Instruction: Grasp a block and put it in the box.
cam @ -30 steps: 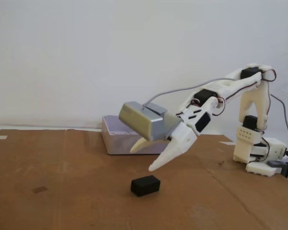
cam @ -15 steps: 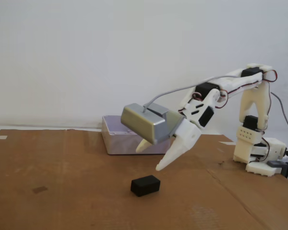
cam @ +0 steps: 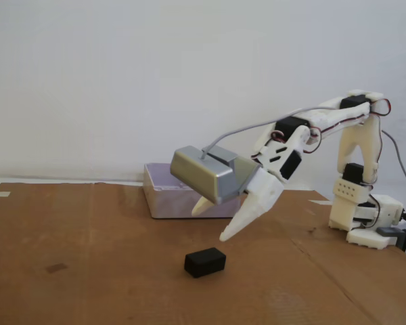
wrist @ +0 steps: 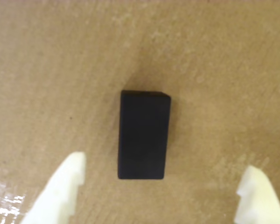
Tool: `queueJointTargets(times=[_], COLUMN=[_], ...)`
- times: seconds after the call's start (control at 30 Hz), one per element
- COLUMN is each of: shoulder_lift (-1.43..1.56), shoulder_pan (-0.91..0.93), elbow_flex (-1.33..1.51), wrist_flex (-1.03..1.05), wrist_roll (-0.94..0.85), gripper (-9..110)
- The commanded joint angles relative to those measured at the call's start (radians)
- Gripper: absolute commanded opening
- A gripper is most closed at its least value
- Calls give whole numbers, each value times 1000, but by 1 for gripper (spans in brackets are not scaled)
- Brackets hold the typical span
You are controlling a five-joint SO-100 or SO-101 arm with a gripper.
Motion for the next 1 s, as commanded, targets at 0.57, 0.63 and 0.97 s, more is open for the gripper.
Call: queueJointTargets(times=[0.57, 0.63, 0.97], shoulder_lift=[-31, -41, -69], shoulder_pan=[-2, -3, 5], elbow_flex=[-28, -32, -34], wrist_flex=[-2, 0, -12], wrist_roll=[-2, -2, -3], gripper=[41, 41, 41])
